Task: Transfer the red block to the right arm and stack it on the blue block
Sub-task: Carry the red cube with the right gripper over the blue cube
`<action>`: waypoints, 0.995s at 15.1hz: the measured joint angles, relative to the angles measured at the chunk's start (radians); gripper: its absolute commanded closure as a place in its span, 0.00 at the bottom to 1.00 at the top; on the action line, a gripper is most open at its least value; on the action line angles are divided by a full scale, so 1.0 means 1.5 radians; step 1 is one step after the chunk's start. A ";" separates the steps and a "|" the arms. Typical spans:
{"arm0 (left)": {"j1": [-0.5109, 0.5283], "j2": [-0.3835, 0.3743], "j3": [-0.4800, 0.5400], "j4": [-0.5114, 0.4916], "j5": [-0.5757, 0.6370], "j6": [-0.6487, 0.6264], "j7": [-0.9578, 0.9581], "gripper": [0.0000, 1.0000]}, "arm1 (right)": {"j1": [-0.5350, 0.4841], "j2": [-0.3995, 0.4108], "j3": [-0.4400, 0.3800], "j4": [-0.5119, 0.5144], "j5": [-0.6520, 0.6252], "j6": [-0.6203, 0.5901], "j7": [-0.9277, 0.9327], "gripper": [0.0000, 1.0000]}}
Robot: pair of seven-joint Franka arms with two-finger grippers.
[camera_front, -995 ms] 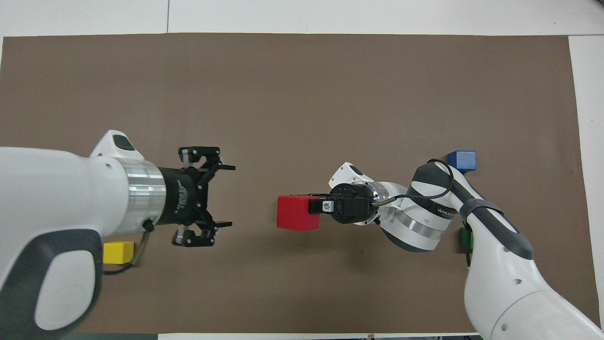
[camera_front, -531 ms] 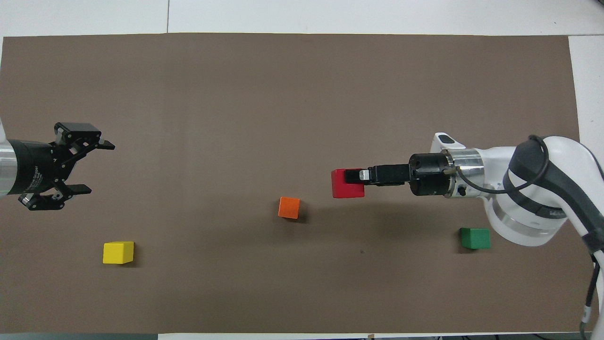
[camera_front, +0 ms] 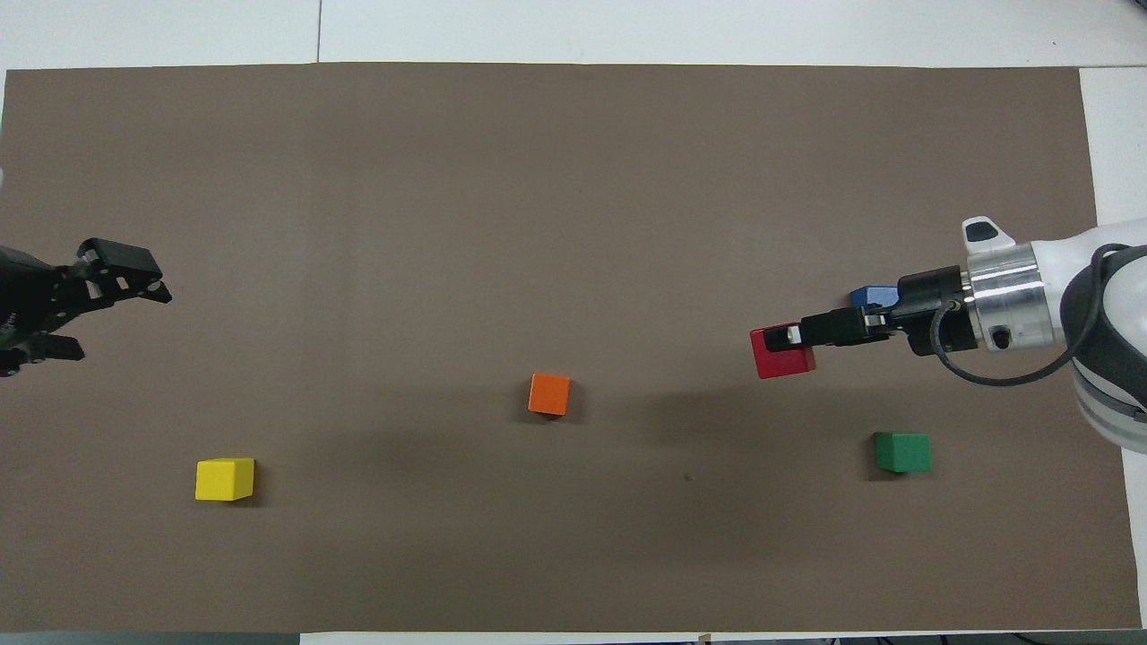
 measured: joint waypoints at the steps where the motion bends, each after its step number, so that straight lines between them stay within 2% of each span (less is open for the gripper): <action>1: 0.000 0.015 -0.001 0.022 0.008 -0.012 0.024 0.00 | 0.001 0.001 0.001 0.002 -0.062 0.028 0.032 1.00; 4: -0.001 0.036 -0.001 0.039 0.014 -0.012 0.067 0.00 | 0.006 0.007 0.007 0.002 -0.236 0.104 0.143 1.00; 6: -0.003 0.037 -0.001 0.026 0.014 -0.003 0.073 0.00 | 0.010 0.012 0.011 0.002 -0.312 0.142 0.197 1.00; 8: -0.022 0.029 0.004 -0.010 0.014 0.023 0.074 0.00 | 0.013 0.024 0.011 0.001 -0.363 0.177 0.240 1.00; 9: -0.056 0.024 0.023 -0.026 0.015 0.038 0.074 0.00 | 0.014 0.033 0.011 0.001 -0.388 0.191 0.271 1.00; 12: -0.175 0.008 0.132 -0.048 0.014 0.071 0.072 0.00 | 0.014 0.071 0.011 0.000 -0.451 0.232 0.367 1.00; 15: -0.187 0.006 0.175 -0.038 -0.019 0.082 0.078 0.00 | 0.014 0.100 0.011 0.001 -0.455 0.239 0.385 1.00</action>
